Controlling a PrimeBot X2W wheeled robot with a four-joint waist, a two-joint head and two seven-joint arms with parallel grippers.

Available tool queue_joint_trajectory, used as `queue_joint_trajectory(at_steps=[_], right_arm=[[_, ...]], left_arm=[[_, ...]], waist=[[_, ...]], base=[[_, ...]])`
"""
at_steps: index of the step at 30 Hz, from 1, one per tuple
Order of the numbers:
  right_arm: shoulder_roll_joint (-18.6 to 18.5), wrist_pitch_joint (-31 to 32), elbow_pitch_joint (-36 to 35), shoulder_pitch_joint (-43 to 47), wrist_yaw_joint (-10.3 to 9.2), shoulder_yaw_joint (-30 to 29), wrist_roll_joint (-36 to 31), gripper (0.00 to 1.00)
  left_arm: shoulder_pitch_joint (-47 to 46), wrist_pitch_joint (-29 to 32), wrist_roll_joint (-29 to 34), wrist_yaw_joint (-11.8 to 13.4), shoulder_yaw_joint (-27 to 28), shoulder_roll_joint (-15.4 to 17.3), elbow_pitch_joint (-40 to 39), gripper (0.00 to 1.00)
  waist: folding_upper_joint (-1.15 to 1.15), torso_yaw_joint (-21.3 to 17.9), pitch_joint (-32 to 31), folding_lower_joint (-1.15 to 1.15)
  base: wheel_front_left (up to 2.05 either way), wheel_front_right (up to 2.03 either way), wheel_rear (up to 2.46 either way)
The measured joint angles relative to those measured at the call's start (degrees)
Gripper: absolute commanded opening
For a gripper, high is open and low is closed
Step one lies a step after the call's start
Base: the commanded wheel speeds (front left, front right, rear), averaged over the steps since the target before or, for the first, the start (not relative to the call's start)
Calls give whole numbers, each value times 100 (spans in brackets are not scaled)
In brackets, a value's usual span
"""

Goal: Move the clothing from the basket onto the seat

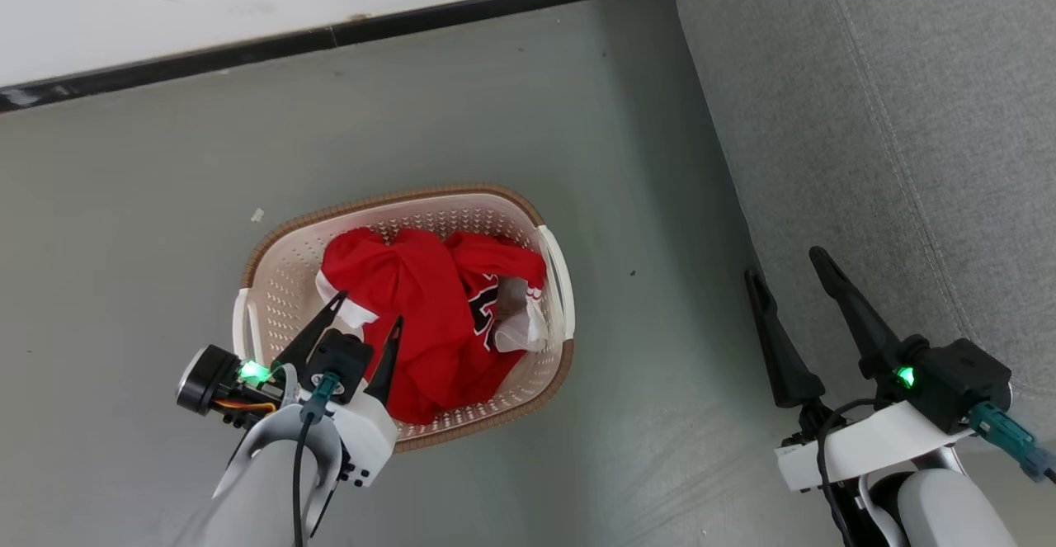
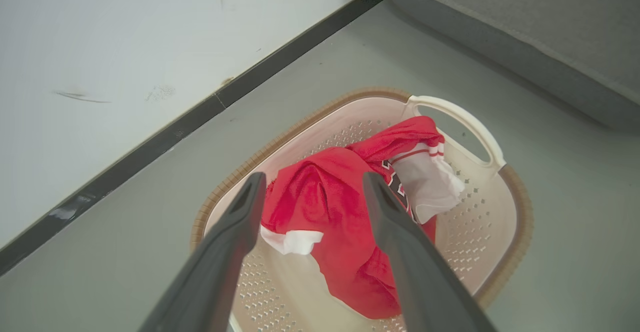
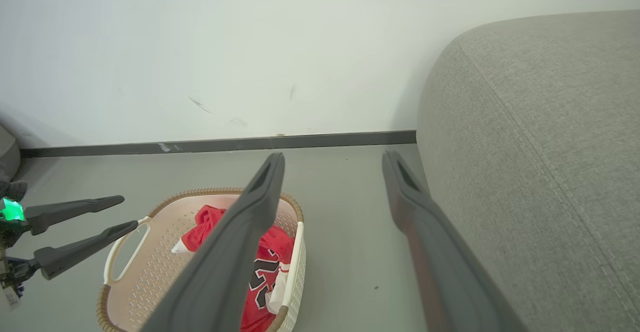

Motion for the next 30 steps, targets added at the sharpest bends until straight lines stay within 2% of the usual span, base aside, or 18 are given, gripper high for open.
queue_joint_trajectory(at_steps=[18, 30], right_arm=[[0, 0, -141, -640, 0, 244, 346, 100], [-1, -19, -124, -1176, 0, 435, 615, 100]], left_arm=[[-895, 1, 250, 54, -10, 296, 636, 100], [-1335, 160, 303, 211, 140, 602, 1028, 100]], waist=[[0, -573, 1116, 0], [0, -870, 1692, 0]], base=[[0, 0, 0], [0, 0, 0]])
